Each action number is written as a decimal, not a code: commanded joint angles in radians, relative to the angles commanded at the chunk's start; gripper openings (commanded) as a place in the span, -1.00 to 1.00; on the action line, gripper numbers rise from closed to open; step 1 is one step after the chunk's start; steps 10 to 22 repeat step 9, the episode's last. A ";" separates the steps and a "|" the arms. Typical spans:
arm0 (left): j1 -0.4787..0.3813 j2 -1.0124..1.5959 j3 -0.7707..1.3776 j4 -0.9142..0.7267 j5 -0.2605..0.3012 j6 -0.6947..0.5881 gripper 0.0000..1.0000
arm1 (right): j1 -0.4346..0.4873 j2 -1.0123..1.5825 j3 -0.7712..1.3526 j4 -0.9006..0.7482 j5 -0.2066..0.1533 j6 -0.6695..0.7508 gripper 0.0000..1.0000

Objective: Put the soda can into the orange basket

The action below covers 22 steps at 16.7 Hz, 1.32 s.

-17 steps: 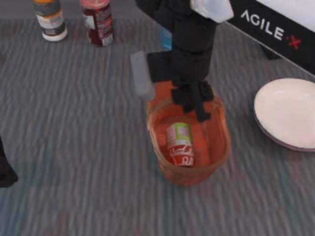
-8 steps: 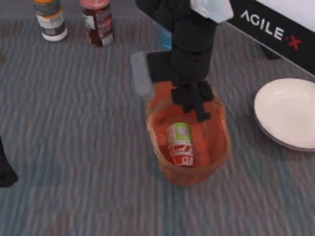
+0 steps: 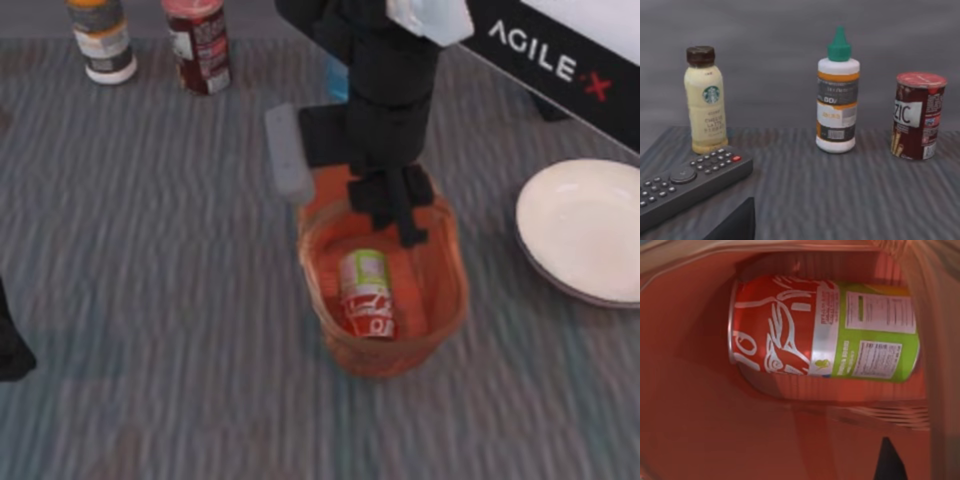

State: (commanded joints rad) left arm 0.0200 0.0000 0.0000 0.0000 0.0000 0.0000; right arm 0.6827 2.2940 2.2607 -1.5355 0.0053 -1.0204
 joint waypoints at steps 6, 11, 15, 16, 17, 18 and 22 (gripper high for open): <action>0.000 0.000 0.000 0.000 0.000 0.000 1.00 | -0.020 0.024 0.202 -0.176 0.000 -0.027 -1.00; 0.000 0.000 0.000 0.000 0.000 0.000 1.00 | -0.027 0.026 0.252 -0.225 0.000 -0.035 -1.00; 0.000 0.000 0.000 0.000 0.000 0.000 1.00 | -0.027 0.026 0.252 -0.225 0.000 -0.035 -1.00; 0.000 0.000 0.000 0.000 0.000 0.000 1.00 | -0.027 0.026 0.252 -0.225 0.000 -0.035 -1.00; 0.000 0.000 0.000 0.000 0.000 0.000 1.00 | -0.027 0.026 0.252 -0.225 0.000 -0.035 -1.00; 0.000 0.000 0.000 0.000 0.000 0.000 1.00 | -0.027 0.026 0.252 -0.225 0.000 -0.035 -1.00; 0.000 0.000 0.000 0.000 0.000 0.000 1.00 | -0.027 0.026 0.252 -0.225 0.000 -0.035 -1.00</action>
